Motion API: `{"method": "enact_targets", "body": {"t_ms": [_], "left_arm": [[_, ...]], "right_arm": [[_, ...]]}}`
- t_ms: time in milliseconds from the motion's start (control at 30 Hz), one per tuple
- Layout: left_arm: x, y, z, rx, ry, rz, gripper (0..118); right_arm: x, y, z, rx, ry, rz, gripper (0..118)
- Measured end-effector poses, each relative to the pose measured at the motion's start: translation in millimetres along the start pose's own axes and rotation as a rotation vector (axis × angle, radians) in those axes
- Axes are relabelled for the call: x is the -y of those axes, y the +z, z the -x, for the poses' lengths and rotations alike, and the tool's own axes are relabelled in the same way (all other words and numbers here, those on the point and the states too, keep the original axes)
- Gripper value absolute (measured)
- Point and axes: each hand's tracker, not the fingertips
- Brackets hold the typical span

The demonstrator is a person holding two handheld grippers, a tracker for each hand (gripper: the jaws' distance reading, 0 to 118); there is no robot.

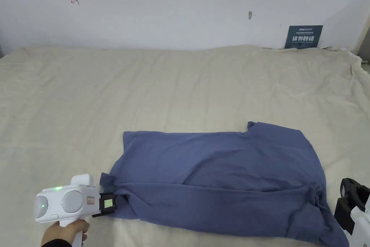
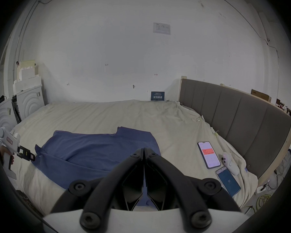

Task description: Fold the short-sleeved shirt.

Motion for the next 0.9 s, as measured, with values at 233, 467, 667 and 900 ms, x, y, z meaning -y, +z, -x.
{"method": "enact_targets", "body": {"t_ms": [233, 467, 667, 900], "left_arm": [[7, -16, -10, 0.022, -0.061, 0.039, 7], [7, 4, -12, 0.053, -0.117, -0.037, 3], [-2, 25, -9, 0.072, -0.14, -0.08, 3], [-11, 27, -4, 0.084, -0.115, -0.084, 3]], "right_arm": [[4, -7, -3, 0.002, -0.026, 0.036, 0], [28, -48, -25, 0.0, -0.093, 0.306, 10], [66, -90, -38, 0.002, -0.118, 0.464, 88], [107, -117, -47, -0.032, -0.19, 0.638, 74]]}}
